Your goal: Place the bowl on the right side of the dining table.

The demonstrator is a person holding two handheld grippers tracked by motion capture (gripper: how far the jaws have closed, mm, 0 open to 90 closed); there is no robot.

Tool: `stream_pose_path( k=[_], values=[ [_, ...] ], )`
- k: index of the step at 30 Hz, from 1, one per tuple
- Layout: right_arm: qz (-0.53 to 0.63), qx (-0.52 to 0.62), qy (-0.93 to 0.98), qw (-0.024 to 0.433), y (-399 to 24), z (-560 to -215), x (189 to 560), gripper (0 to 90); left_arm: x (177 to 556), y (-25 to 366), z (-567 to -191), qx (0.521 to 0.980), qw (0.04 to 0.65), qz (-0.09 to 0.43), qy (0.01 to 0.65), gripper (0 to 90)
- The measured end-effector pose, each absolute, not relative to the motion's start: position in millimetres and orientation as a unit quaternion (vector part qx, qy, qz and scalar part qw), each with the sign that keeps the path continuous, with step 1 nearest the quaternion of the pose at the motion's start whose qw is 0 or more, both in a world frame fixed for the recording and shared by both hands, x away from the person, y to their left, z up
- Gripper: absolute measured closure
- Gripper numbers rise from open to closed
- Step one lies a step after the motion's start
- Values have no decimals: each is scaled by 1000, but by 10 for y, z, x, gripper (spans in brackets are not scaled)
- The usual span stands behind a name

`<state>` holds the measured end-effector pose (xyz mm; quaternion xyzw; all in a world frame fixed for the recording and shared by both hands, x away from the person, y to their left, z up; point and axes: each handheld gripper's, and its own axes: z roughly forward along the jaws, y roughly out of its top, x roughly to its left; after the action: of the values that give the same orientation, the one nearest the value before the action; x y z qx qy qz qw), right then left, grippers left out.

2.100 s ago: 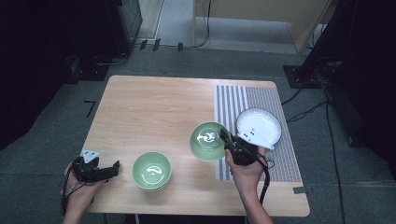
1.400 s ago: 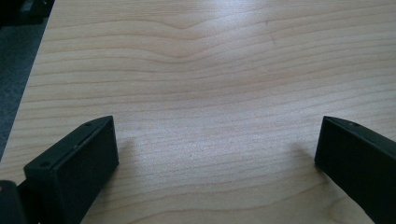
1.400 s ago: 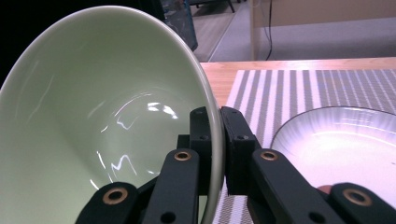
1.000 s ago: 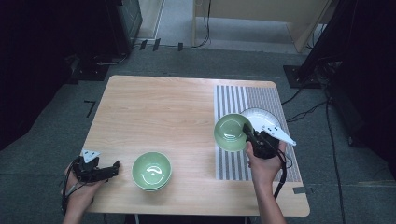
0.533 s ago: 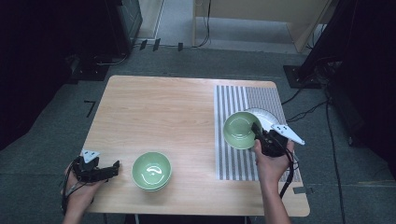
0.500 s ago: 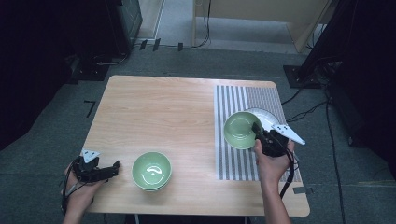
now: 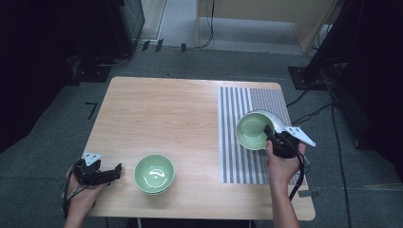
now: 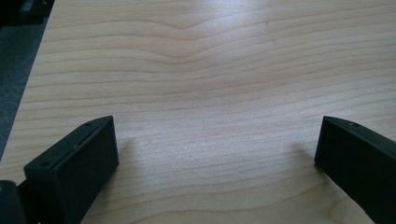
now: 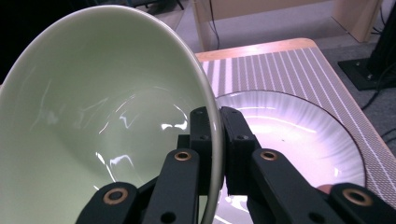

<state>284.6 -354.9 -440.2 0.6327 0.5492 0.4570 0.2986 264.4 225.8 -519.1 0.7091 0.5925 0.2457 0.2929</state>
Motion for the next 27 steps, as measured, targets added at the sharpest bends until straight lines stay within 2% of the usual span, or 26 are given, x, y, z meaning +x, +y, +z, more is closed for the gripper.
stream_pose_path(
  k=[27],
  values=[
    [423,683,514,302,-3911,-4670,3050,851,2643,2258,-5191,709,293,246,593,0]
  ],
)
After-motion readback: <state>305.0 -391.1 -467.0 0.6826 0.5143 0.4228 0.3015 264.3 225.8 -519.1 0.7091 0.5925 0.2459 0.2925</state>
